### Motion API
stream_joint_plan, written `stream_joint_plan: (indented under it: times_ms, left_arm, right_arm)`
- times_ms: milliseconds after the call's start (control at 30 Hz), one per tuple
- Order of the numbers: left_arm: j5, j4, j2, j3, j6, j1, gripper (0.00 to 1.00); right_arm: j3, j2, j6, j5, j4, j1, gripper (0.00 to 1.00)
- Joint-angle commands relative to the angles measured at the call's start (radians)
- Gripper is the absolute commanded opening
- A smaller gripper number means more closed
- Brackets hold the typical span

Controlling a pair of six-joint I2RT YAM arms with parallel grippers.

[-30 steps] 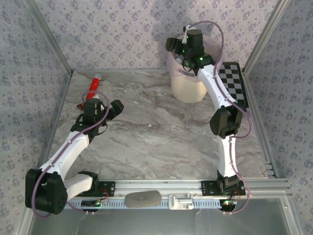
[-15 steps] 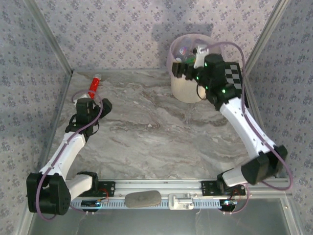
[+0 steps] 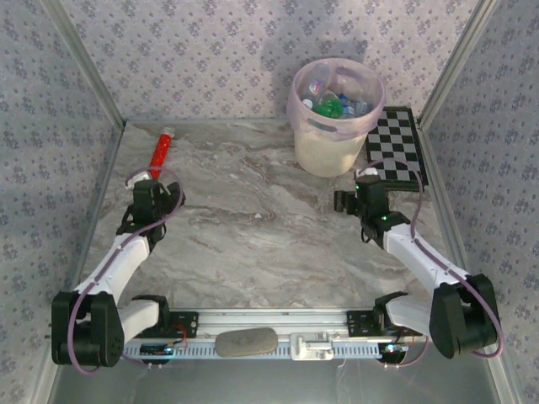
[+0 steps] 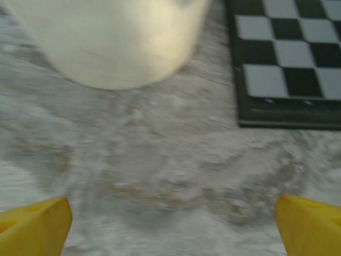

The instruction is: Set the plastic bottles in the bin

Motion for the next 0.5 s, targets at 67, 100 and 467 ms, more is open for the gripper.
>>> stream_joint_plan:
  times_ms: [67, 100, 467]
  left_arm:
    - [-0.15, 0.102, 0.043, -0.016, 0.112, 0.002, 1.0]
    - [-0.174, 0.142, 0.06, -0.03, 0.127, 0.002, 1.0]
    - [-0.257, 0.616, 0.342, -0.089, 0.41, -0.034, 1.0]
  right_arm:
    - [-0.11, 0.069, -0.078, 0.105, 0.34, -0.101, 0.99]
    - [-0.119, 0.094, -0.078, 0.085, 0.376, -0.129, 0.99]
    - [-0.169, 0.312, -0.157, 0.038, 0.747, -0.211, 0.99]
